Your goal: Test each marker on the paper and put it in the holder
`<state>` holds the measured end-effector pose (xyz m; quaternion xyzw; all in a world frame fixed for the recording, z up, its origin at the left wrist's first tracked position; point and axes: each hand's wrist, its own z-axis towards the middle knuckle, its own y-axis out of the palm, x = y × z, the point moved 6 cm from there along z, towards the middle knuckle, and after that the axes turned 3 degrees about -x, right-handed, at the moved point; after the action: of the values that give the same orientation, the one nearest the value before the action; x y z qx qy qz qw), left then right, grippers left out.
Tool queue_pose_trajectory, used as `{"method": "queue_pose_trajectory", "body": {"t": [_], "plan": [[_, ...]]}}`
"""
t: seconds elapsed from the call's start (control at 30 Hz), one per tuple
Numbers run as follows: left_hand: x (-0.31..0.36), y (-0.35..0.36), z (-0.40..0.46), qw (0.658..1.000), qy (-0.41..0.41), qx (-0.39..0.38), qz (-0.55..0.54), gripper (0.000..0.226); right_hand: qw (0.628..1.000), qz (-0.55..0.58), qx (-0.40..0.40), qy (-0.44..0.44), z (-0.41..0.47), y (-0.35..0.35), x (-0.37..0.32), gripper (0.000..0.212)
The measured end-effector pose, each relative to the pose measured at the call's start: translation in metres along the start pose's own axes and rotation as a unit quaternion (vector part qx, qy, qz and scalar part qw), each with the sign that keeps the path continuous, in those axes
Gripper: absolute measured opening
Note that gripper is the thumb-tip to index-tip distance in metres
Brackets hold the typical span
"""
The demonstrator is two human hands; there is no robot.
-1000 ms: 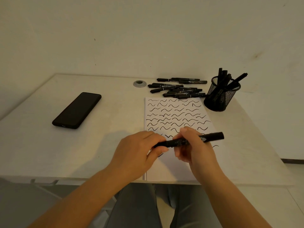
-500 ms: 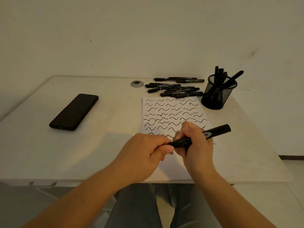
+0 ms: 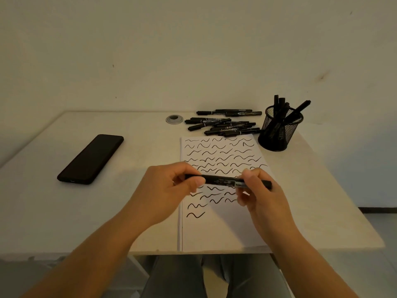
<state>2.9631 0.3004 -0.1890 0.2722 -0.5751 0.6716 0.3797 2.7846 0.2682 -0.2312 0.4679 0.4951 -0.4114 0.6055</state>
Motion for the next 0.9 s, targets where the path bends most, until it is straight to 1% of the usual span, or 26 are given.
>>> {"method": "queue_pose_trajectory", "body": {"t": [0.07,0.1,0.17,0.2,0.27,0.33,0.4,0.47,0.53,0.6,0.7,0.77,0.83,0.9], "plan": [[-0.004,-0.006,0.006,0.999,-0.012,0.036,-0.018,0.007,0.997,-0.069,-0.002,-0.027,0.003,-0.007,-0.006,0.025],[-0.005,-0.008,0.009,0.998,-0.018,0.048,-0.027,0.006,0.991,-0.121,-0.007,-0.052,0.005,-0.008,-0.011,0.021],[-0.004,-0.009,0.017,0.998,-0.023,0.055,-0.026,0.004,0.968,-0.227,-0.028,-0.103,0.009,-0.004,-0.021,0.006],[-0.001,-0.008,0.021,0.998,-0.021,0.055,-0.017,0.005,0.955,-0.267,-0.039,-0.121,0.011,-0.001,-0.024,0.004],[0.006,-0.003,0.029,0.999,-0.008,0.049,0.007,0.008,0.931,-0.327,-0.052,-0.151,0.015,0.003,-0.03,0.015],[0.016,0.005,0.037,0.998,0.013,0.044,0.037,0.012,0.892,-0.402,-0.049,-0.203,0.019,0.008,-0.04,0.018],[0.026,0.011,0.045,0.997,0.035,0.044,0.061,0.015,0.856,-0.462,-0.049,-0.229,0.023,0.009,-0.046,0.019],[0.034,0.016,0.053,0.995,0.055,0.04,0.077,0.019,0.836,-0.496,-0.053,-0.226,0.03,0.008,-0.048,0.018],[0.041,0.021,0.061,0.993,0.072,0.033,0.082,0.021,0.827,-0.515,-0.047,-0.22,0.038,0.003,-0.05,0.018],[0.042,0.023,0.072,0.993,0.076,0.032,0.084,0.021,0.833,-0.513,-0.027,-0.205,0.051,-0.01,-0.054,0.02],[0.032,0.024,0.1,0.991,0.044,0.011,0.125,0.019,0.879,-0.441,0.051,-0.175,0.074,-0.043,-0.073,0.026],[0.016,0.023,0.124,0.986,0.008,-0.006,0.164,0.018,0.905,-0.367,0.107,-0.185,0.085,-0.067,-0.091,0.038],[-0.003,0.02,0.148,0.98,-0.027,-0.017,0.198,0.02,0.913,-0.316,0.152,-0.209,0.094,-0.087,-0.108,0.049],[-0.02,0.014,0.17,0.974,-0.06,-0.023,0.218,0.019,0.912,-0.286,0.186,-0.23,0.103,-0.099,-0.121,0.057]]}}
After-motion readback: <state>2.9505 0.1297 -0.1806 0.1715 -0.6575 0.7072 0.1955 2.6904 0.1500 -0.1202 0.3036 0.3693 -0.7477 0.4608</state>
